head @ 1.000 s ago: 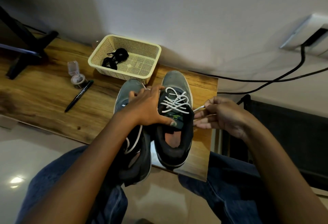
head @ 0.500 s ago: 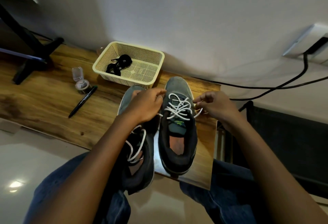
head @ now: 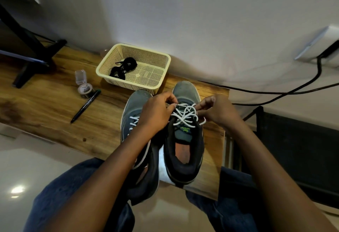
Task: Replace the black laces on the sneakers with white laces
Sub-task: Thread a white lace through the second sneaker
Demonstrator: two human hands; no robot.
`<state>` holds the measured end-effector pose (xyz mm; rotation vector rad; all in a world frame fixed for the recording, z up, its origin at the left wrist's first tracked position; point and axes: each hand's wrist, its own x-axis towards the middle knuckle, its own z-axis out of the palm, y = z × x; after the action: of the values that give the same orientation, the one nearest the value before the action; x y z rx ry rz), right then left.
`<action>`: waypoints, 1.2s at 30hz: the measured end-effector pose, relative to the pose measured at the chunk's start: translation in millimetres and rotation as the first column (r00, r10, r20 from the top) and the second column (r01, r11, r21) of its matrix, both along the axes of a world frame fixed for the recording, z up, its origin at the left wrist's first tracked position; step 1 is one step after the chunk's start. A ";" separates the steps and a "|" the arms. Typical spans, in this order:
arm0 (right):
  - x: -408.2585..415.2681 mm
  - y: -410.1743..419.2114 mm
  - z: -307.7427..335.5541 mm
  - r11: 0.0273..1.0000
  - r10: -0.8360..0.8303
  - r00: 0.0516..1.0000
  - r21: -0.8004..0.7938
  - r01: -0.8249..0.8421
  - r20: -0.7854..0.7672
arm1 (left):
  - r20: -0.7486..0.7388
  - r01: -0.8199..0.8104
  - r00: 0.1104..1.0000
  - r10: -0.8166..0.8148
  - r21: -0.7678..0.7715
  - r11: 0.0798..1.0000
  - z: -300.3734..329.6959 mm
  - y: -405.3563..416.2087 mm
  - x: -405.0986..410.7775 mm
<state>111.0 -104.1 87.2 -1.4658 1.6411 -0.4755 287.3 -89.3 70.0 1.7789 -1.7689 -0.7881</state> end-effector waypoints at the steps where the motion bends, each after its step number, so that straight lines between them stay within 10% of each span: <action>1: 0.1 0.3 -0.9 1.000 0.012 1.000 -0.018 -0.012 -0.013 | 0.001 0.000 1.000 0.000 0.004 1.000 -0.1 -0.2 0.1; 12: -9.9 6.3 11.8 0.981 -0.049 0.952 0.192 -0.010 0.302 | -0.004 -0.014 1.000 0.014 0.057 0.998 0.6 -1.1 1.9; 19: -7.0 4.1 1.5 0.984 0.153 0.985 -0.083 -0.159 -0.075 | -0.010 0.015 1.000 -0.014 0.103 0.995 1.1 -2.0 3.8; 36: -6.8 3.5 3.4 0.991 0.068 0.998 -0.115 -0.067 0.000 | 0.033 0.216 0.976 -0.216 -0.005 0.976 6.8 -0.1 10.3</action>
<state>104.2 -100.6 90.6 -1.5989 1.5773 -0.5427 297.6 -89.5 76.8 1.6193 -2.0082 -0.8395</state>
